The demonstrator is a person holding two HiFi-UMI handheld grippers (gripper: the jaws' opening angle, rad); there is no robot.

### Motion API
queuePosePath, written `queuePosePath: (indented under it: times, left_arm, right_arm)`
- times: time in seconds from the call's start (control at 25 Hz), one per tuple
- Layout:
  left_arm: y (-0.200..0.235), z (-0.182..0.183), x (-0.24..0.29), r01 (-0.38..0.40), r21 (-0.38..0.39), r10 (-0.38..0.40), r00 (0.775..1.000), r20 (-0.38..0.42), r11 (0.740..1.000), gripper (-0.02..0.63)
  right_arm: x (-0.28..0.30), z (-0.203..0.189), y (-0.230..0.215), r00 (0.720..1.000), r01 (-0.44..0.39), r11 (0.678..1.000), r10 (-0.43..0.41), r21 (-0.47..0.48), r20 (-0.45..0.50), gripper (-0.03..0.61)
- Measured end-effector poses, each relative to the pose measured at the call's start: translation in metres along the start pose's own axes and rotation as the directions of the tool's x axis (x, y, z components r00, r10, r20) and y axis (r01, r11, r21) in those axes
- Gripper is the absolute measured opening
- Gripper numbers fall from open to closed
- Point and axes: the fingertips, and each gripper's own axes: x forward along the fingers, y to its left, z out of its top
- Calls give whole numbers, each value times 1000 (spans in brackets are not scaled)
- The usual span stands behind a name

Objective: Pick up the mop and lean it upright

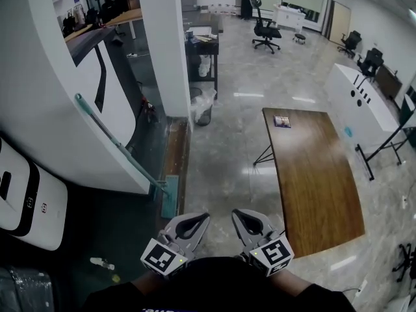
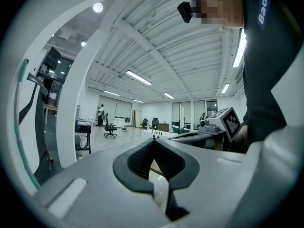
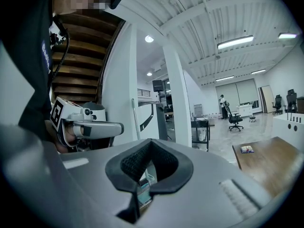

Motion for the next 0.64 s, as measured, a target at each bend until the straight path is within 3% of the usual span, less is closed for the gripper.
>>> queuePosePath:
  times: [0.64]
  left_arm:
    - [-8, -12, -12, 6, 25, -5, 1000, -2, 1000, 20]
  right_arm:
    - [-10, -9, 12, 1000, 0, 1000, 0, 5, -7, 2]
